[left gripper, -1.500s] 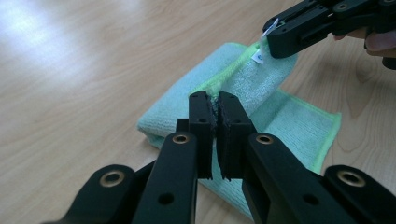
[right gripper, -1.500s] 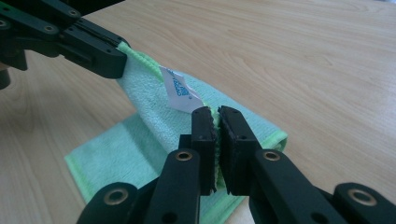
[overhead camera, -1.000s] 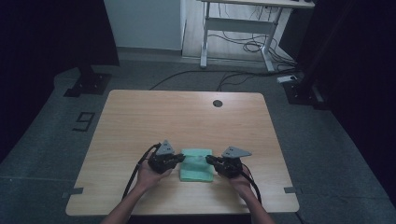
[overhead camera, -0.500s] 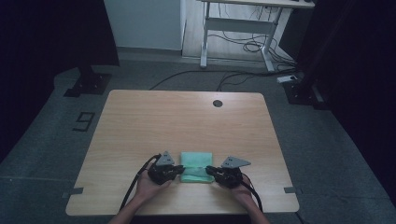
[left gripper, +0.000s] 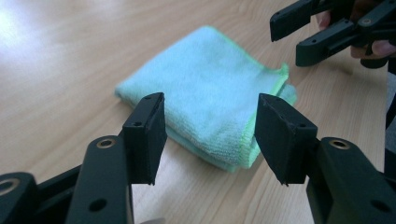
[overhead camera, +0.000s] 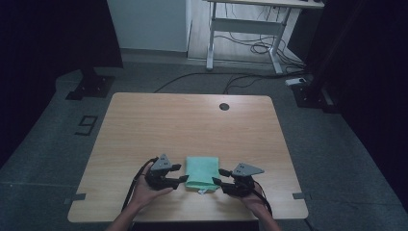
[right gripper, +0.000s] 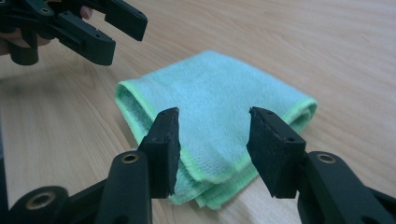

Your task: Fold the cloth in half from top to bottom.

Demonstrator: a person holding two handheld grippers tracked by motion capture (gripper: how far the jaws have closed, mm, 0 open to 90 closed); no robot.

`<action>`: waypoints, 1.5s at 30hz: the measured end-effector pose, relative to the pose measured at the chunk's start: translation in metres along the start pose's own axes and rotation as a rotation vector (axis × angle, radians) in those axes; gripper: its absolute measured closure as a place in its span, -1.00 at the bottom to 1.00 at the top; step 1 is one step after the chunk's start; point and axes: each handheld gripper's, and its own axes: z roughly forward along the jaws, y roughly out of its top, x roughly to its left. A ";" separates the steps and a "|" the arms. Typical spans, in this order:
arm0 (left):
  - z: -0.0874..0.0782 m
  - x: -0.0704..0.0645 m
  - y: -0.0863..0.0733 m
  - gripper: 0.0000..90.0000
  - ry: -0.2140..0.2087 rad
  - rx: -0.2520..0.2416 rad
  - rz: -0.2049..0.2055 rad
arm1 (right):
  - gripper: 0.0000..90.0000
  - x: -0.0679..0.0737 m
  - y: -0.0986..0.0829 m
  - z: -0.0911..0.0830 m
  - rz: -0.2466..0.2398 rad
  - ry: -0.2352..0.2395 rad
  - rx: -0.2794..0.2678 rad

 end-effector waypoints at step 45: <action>0.062 0.000 -0.002 -0.01 0.039 0.161 0.054 | -0.10 -0.002 -0.001 0.049 -0.016 -0.067 0.188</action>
